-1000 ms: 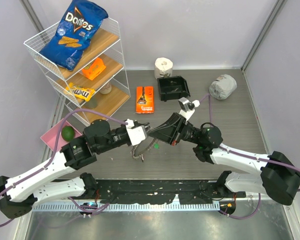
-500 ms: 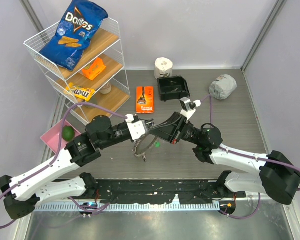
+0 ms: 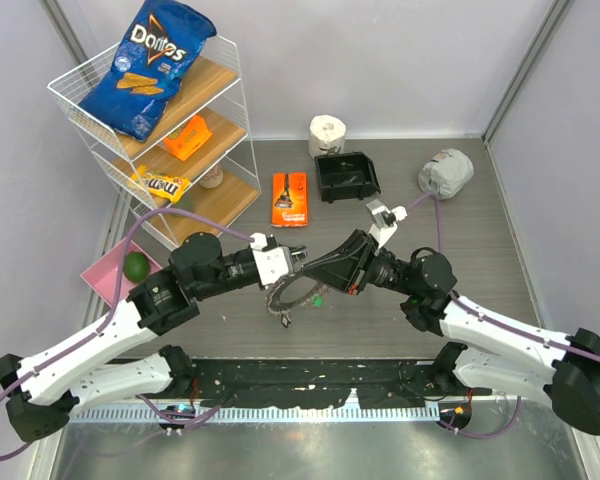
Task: Remove the keys from the keyring
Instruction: Remove the key from the keyring.
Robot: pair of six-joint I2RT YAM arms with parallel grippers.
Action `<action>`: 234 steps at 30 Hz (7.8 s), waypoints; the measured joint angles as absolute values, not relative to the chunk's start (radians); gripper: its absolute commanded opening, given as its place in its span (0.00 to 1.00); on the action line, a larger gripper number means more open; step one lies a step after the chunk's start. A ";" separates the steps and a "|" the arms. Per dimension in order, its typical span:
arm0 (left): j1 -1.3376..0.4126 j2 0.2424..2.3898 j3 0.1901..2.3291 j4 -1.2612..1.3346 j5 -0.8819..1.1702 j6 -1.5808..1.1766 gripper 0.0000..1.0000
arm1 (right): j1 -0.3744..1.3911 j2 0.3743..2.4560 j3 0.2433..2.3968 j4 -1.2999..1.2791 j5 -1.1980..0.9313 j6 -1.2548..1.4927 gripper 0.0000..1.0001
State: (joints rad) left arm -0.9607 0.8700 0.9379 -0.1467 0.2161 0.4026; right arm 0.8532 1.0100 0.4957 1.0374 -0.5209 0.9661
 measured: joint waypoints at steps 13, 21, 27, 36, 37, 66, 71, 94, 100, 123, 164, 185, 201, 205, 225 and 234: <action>-0.915 0.822 0.944 -0.171 0.136 0.416 0.00 | 0.868 0.909 0.530 0.633 -0.707 0.753 0.39; -0.915 0.807 0.948 -0.179 0.122 0.419 0.00 | 0.867 0.867 0.539 0.472 -0.728 0.648 0.44; -0.922 0.814 0.990 -0.252 0.124 0.418 0.00 | 0.866 0.814 0.611 0.327 -0.687 0.487 0.47; -0.962 0.915 1.256 -0.617 0.097 0.378 0.00 | 0.866 0.760 0.623 0.282 -0.564 0.285 0.48; -0.966 0.933 1.290 -0.662 0.087 0.371 0.00 | 0.866 0.767 0.623 0.282 -0.556 0.274 0.48; -0.995 1.239 1.645 -1.365 0.093 0.126 0.00 | 0.947 0.942 0.591 0.543 -0.526 0.230 0.48; -0.995 1.243 1.653 -1.366 0.183 0.113 0.00 | 0.993 0.990 0.591 0.575 -0.533 0.191 0.48; -1.018 1.242 1.653 -1.366 0.373 0.114 0.00 | 1.002 1.008 0.592 0.620 -0.516 0.151 0.13; -1.026 1.242 1.648 -1.366 0.387 0.115 0.00 | 1.002 1.008 0.593 0.620 -0.506 0.151 0.16; -1.028 1.265 1.645 -1.366 0.402 0.107 0.00 | 1.003 0.861 0.584 0.535 -0.569 0.128 0.17; -1.028 1.281 1.636 -1.366 0.502 0.085 0.00 | 1.027 0.929 0.619 0.521 -0.660 0.103 0.23; -1.028 1.248 1.616 -1.347 0.503 0.085 0.00 | 1.033 0.902 0.599 0.540 -0.638 0.175 0.05; -1.028 1.238 1.581 -1.328 0.516 0.085 0.00 | 1.033 0.846 0.496 0.785 -0.540 0.327 0.37; -1.028 1.233 1.581 -1.329 0.516 0.085 0.00 | 1.033 0.820 0.502 0.749 -0.537 0.300 0.32; -1.028 1.231 1.581 -1.329 0.516 0.085 0.00 | 1.039 0.915 0.643 0.470 -0.636 0.154 0.29; -1.028 1.231 1.581 -1.333 0.517 0.085 0.00 | 1.042 0.937 0.644 0.462 -0.646 0.137 0.26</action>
